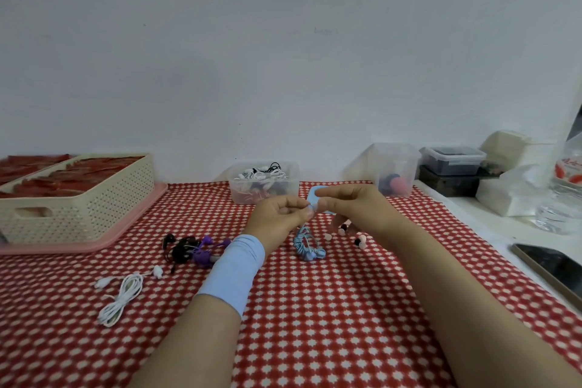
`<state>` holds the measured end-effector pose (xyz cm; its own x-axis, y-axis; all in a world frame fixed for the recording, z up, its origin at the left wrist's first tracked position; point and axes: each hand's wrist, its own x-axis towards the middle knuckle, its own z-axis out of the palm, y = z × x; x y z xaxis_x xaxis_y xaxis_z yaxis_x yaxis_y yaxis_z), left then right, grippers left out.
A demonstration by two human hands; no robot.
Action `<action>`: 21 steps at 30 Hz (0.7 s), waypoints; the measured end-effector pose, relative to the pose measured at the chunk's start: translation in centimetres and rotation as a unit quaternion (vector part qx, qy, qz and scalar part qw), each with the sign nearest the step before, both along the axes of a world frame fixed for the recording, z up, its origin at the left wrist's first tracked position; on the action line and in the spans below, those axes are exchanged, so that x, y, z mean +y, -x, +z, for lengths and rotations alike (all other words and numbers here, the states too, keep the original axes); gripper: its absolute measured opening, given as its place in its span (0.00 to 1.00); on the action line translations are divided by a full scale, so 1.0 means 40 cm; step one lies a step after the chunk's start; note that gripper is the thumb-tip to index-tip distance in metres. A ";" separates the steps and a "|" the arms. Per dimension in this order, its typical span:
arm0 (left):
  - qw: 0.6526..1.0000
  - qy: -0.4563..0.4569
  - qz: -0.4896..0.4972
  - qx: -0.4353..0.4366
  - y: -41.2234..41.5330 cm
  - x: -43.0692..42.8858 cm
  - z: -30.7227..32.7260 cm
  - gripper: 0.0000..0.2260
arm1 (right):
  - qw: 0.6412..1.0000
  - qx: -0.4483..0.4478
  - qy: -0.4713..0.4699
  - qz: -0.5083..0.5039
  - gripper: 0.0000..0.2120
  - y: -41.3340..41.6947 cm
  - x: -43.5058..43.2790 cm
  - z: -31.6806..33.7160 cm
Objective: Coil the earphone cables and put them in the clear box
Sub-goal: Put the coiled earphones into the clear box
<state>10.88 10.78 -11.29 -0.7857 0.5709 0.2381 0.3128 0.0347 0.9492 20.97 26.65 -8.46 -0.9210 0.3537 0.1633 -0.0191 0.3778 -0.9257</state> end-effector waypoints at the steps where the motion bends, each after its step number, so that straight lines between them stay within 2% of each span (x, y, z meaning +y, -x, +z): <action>1: 1.000 0.001 0.005 -0.001 0.003 -0.001 0.000 0.05 | 1.000 0.006 -0.014 -0.018 0.09 0.001 0.013 -0.003; 3: 1.000 0.004 0.017 0.002 0.006 -0.004 0.001 0.05 | 0.994 0.005 -0.083 -0.069 0.07 0.001 0.044 -0.014; 5: 0.999 0.018 0.022 0.020 0.011 -0.009 0.001 0.07 | 0.976 -0.037 -0.191 -0.100 0.06 0.000 0.072 -0.025; 8: 0.998 0.036 0.008 0.060 0.020 -0.017 0.003 0.13 | 0.947 -0.136 -0.281 -0.067 0.05 -0.002 0.080 -0.034; 12: 0.994 0.058 0.006 0.089 0.019 -0.026 0.007 0.14 | 0.931 -0.181 -0.315 -0.044 0.04 0.010 0.066 -0.037; 17: 0.990 0.093 0.040 0.096 0.028 -0.036 0.002 0.10 | 0.931 -0.169 -0.318 -0.059 0.03 0.015 0.056 -0.028; 21: 0.983 0.123 0.083 0.111 0.030 -0.040 0.007 0.09 | 0.942 -0.125 -0.303 -0.070 0.03 0.013 0.043 -0.027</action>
